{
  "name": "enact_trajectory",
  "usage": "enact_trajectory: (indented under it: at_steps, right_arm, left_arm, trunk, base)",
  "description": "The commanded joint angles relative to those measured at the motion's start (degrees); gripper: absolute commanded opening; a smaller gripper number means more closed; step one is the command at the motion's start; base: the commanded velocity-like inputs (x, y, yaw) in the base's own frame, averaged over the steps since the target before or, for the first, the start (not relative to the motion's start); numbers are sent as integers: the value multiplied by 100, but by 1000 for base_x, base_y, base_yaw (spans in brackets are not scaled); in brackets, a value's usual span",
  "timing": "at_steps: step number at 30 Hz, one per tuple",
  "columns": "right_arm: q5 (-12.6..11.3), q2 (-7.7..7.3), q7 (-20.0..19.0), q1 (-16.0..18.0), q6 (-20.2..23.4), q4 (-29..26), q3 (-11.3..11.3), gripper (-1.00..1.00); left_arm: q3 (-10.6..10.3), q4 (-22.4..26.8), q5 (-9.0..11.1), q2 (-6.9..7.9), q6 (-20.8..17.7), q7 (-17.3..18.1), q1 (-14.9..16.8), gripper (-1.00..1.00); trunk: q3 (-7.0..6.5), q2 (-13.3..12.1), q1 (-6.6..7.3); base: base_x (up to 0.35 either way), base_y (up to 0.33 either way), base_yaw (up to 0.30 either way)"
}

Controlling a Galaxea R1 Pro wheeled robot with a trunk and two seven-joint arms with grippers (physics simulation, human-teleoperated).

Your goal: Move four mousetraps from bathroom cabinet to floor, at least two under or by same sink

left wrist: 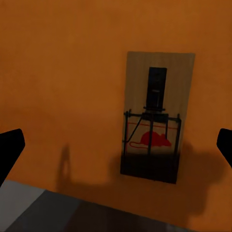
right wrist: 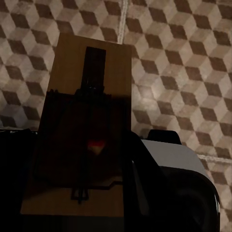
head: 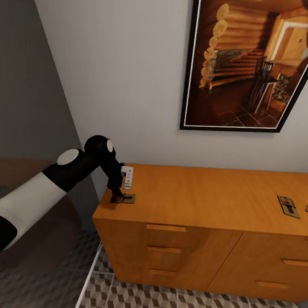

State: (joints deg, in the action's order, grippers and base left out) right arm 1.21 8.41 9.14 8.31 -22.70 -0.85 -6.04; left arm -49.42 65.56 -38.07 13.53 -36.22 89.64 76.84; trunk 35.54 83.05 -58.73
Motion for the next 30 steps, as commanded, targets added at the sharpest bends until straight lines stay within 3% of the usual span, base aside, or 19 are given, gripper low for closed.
enact_trajectory:
  at_steps: [1, 24, 30]
  right_arm:
    - [11, 2, 43, 4, -7, 6, -46, -100]
    - [11, 3, 37, 3, -6, 6, -46, -100]
    - [11, 8, 35, 1, -6, 6, -46, -100]
  left_arm:
    - [-12, 9, -32, 6, -61, 36, 6, 100]
    - [-111, 11, -25, -6, -69, 36, 6, 100]
    - [-388, 3, -16, 19, -69, 36, 6, 100]
  trunk:
    - [6, 3, 0]
    - [6, 3, 0]
    - [6, 3, 0]
  base:
    - [0, 0, 0]
    - [0, 0, 0]
    - [0, 0, 0]
